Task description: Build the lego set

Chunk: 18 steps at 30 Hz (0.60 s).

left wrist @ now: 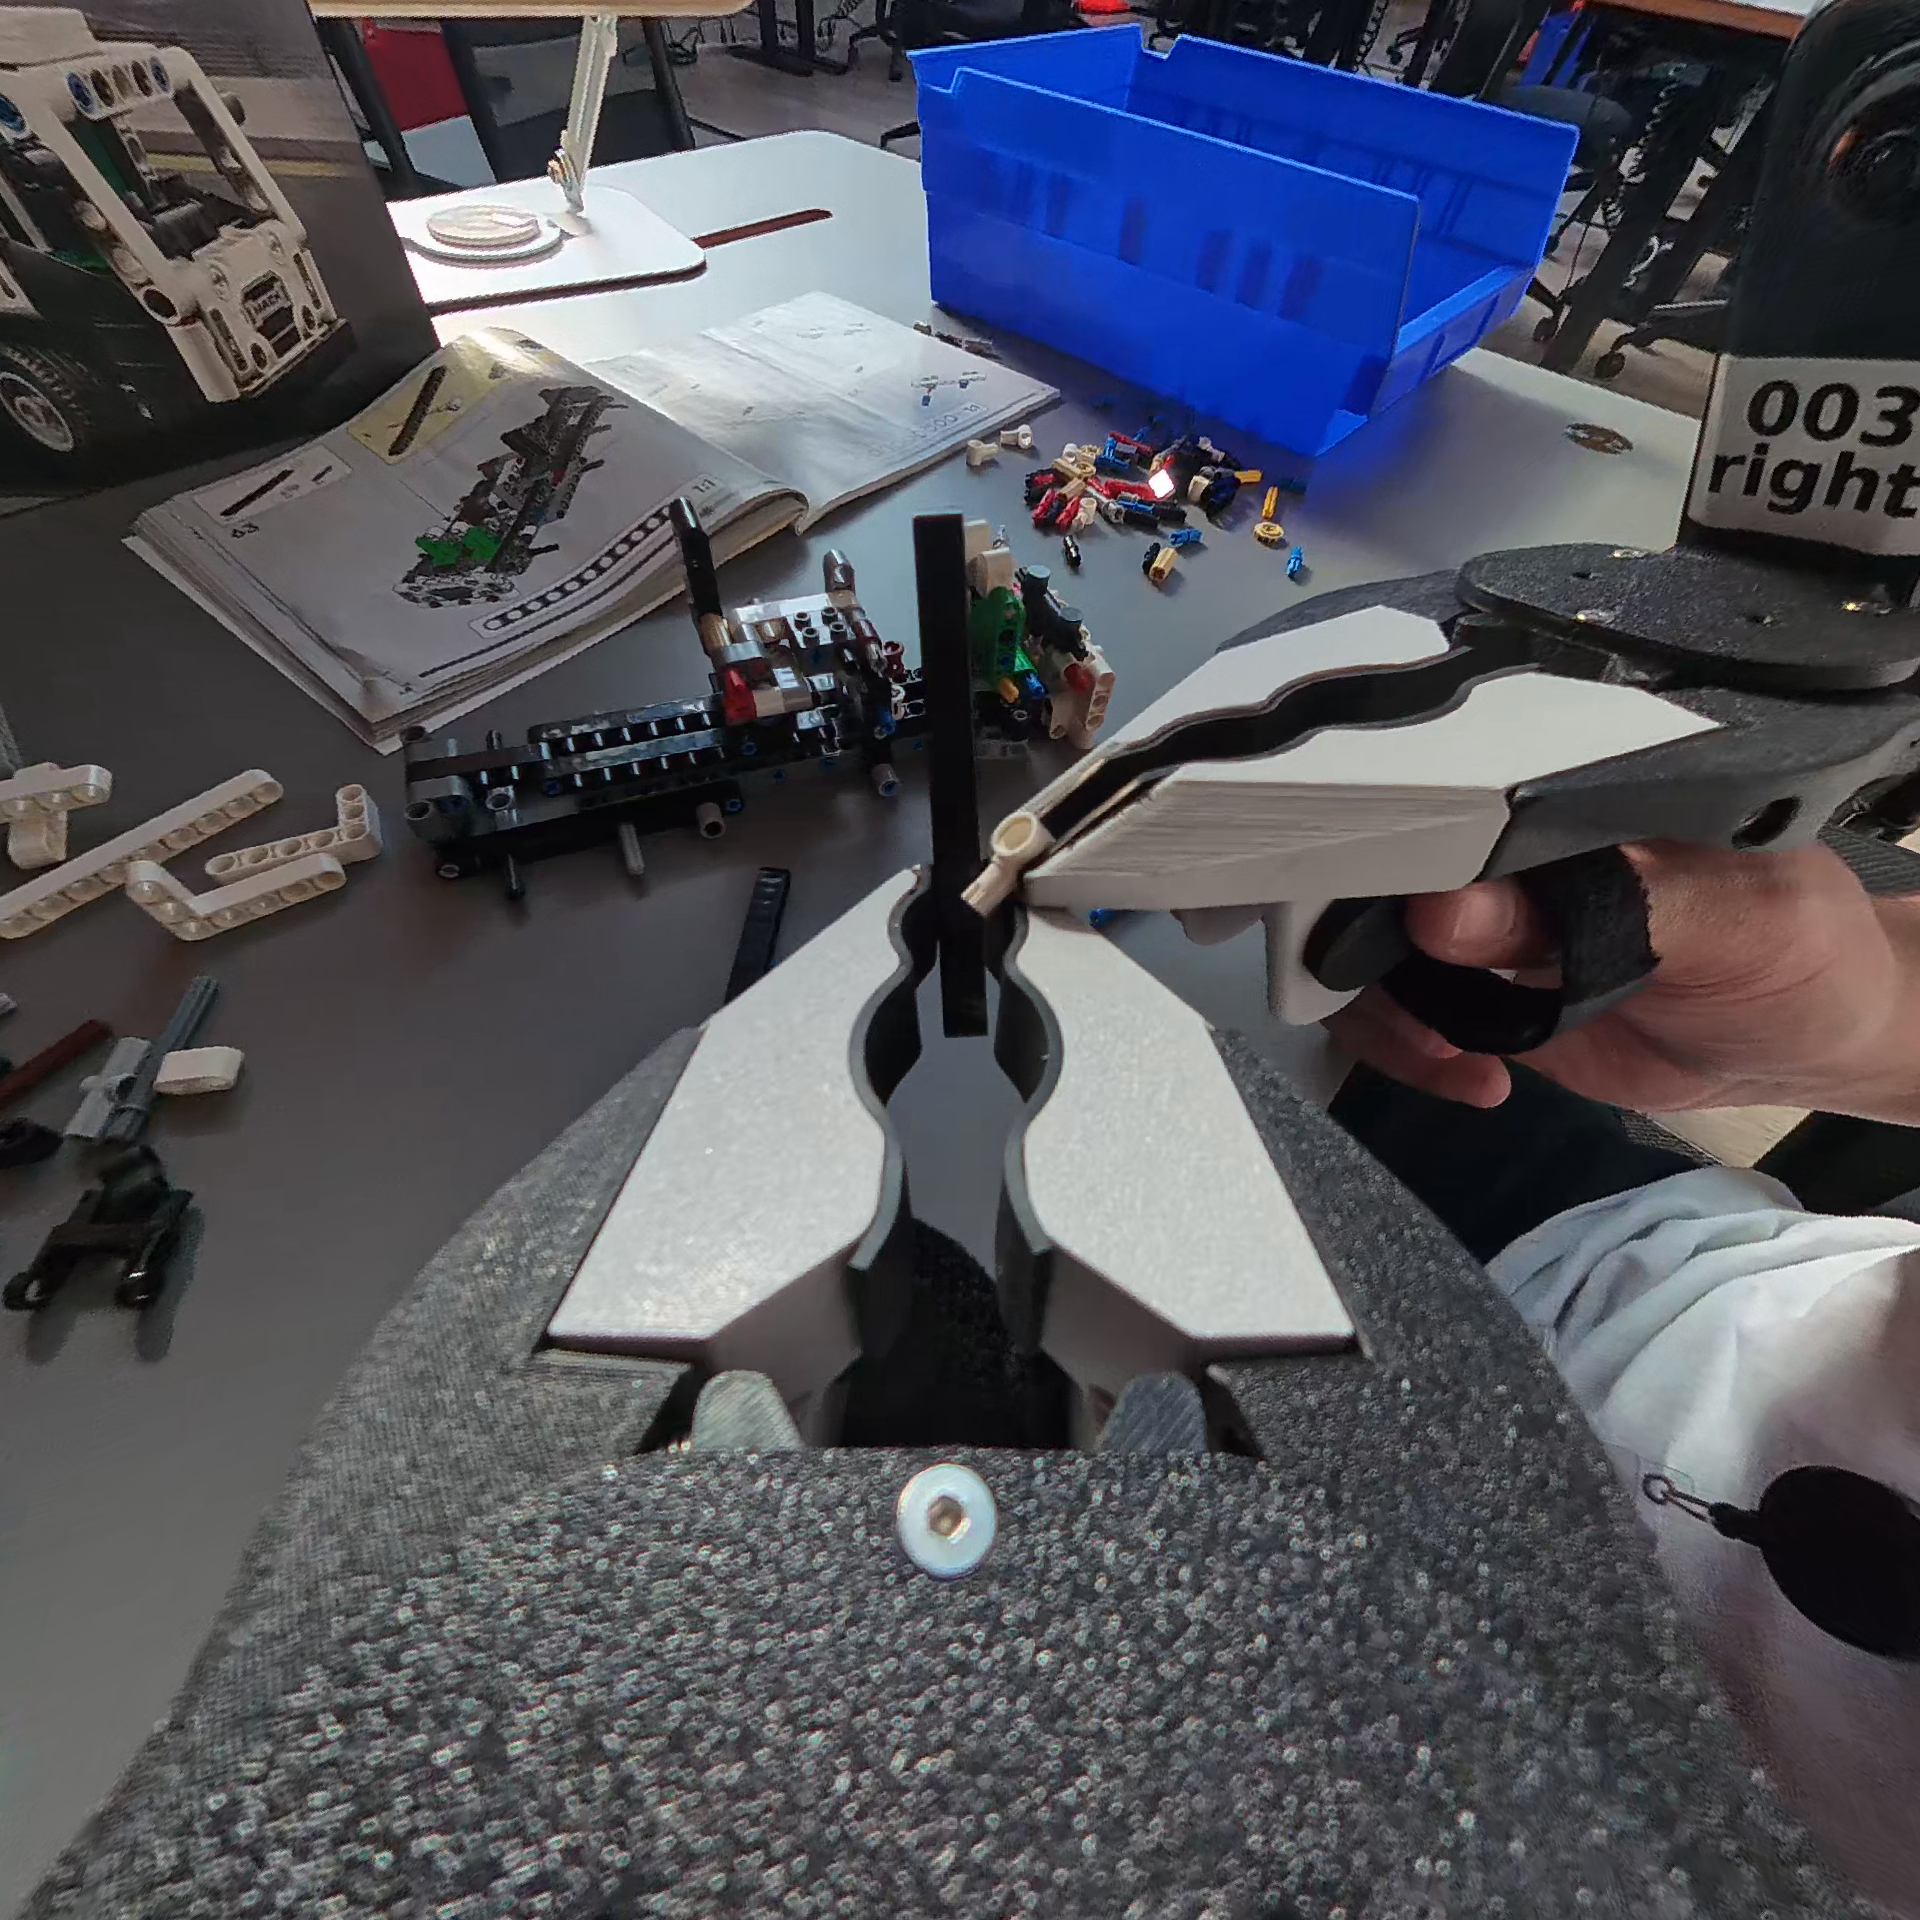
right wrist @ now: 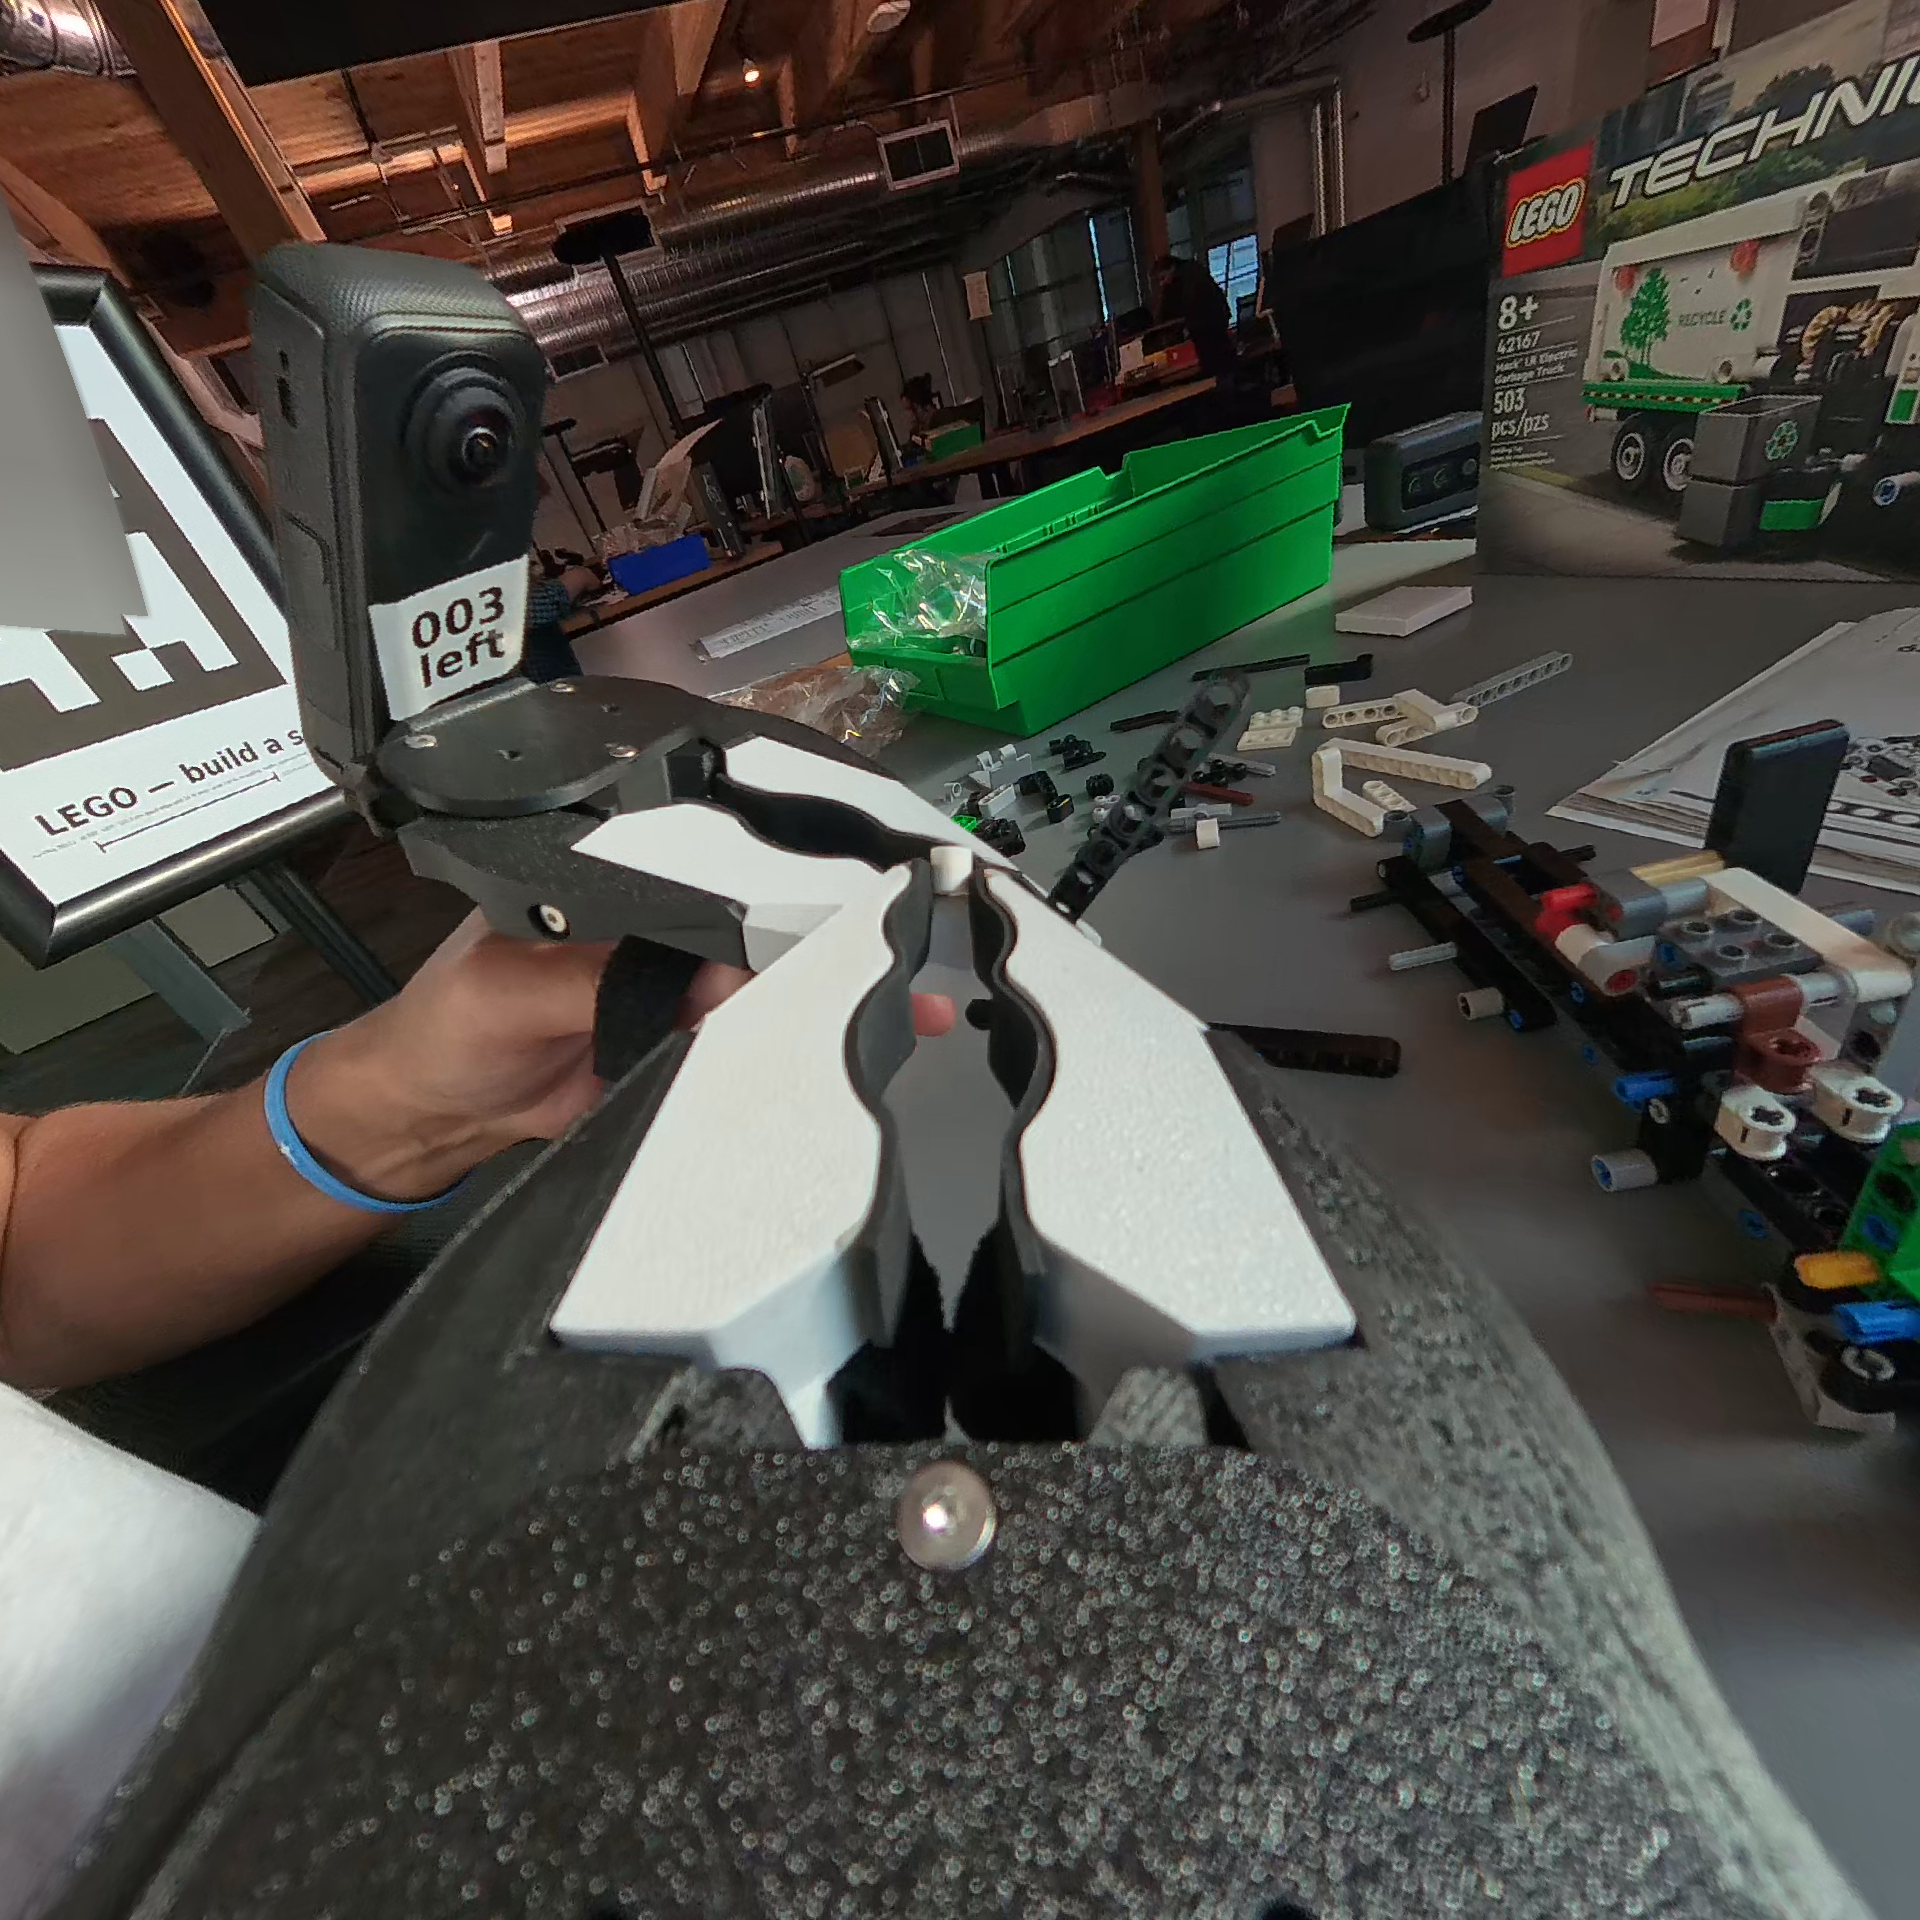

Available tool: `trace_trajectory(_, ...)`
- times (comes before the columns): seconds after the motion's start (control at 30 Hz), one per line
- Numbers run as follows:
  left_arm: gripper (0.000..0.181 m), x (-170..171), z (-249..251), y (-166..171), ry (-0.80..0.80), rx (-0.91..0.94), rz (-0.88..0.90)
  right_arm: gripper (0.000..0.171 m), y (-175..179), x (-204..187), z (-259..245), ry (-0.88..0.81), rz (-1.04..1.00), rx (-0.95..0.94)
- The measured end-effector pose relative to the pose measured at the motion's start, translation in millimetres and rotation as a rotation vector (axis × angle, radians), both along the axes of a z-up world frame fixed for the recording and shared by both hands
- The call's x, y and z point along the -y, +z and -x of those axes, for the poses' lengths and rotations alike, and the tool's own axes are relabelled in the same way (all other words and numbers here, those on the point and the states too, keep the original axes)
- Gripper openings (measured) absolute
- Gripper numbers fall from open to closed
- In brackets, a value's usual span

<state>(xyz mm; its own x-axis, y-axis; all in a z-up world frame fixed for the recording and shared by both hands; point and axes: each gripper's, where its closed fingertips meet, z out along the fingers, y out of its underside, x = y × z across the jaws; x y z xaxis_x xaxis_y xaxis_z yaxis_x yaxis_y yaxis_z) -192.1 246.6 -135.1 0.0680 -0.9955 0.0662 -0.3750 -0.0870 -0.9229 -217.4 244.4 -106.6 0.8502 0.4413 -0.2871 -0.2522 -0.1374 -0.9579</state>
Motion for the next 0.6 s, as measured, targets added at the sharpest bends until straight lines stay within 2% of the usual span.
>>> trace_trajectory(0.03, 0.006, -1, 0, -1, 0.008, -0.009, -0.028, 0.006, -1, 0, 0, 0.002, 0.009, 0.004)
trace_trajectory(0.17, 0.006, -3, 1, -2, 0.024, -0.021, -0.113, 0.006, -3, 0, 0, 0.035, 0.041, -0.020)
trace_trajectory(0.27, 0.006, -1, 1, -5, -0.003, -0.026, -0.003, 0.006, 6, 5, -3, 0.059, -0.019, 0.020)
trace_trajectory(0.37, 0.006, 6, 3, -8, -0.091, -0.010, 0.276, 0.006, 15, 10, -13, 0.087, -0.156, 0.294)
trace_trajectory(0.43, 0.007, 11, 5, -9, -0.159, -0.005, 0.459, 0.006, 14, 15, -14, 0.135, -0.166, 0.465)
trace_trajectory(0.53, 0.006, 14, 8, -13, -0.219, -0.005, 0.597, 0.006, 4, 17, -21, 0.147, -0.203, 0.788)
trace_trajectory(0.6, 0.006, 15, 8, -16, -0.237, -0.017, 0.654, 0.006, -1, 19, -19, 0.173, -0.232, 0.845)
